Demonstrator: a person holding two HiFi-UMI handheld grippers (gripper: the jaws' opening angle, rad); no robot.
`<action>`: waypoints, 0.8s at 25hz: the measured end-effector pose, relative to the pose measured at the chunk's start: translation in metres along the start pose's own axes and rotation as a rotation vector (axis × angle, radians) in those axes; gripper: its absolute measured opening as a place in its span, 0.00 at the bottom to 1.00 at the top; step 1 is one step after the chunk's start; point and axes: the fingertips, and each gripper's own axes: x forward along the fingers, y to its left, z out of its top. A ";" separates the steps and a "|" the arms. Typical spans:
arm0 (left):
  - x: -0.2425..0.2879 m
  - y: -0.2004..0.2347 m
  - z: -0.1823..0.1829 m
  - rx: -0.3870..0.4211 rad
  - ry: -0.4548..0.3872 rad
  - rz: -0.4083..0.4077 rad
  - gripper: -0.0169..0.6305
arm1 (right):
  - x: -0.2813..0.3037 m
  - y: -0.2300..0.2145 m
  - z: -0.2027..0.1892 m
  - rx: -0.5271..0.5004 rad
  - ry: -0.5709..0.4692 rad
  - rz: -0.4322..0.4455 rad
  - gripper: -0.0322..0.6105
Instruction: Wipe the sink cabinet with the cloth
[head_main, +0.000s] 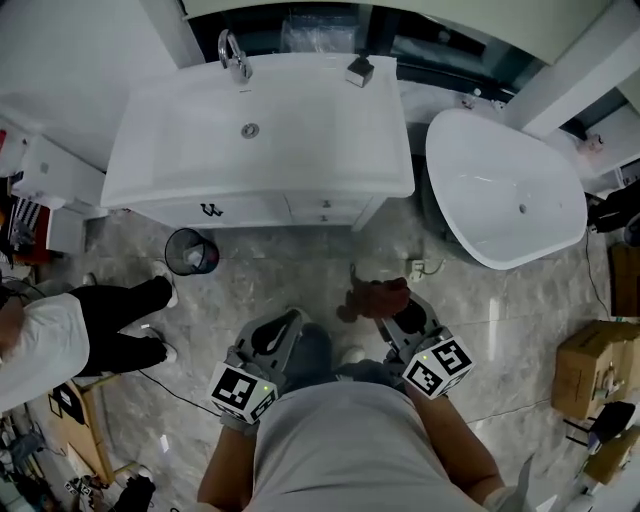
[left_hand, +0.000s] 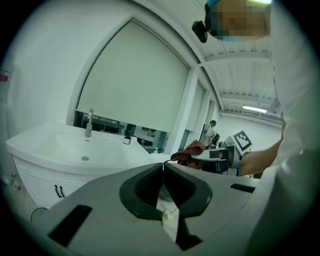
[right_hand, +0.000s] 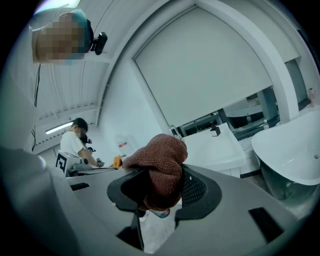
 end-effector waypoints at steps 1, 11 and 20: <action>0.001 0.013 0.002 -0.009 -0.002 0.005 0.05 | 0.015 0.000 0.001 0.004 0.014 0.007 0.27; -0.022 0.107 -0.006 -0.090 -0.010 0.131 0.05 | 0.129 0.019 -0.004 0.084 0.153 0.121 0.27; -0.018 0.135 -0.033 -0.219 -0.039 0.304 0.05 | 0.194 -0.001 -0.040 0.179 0.363 0.196 0.27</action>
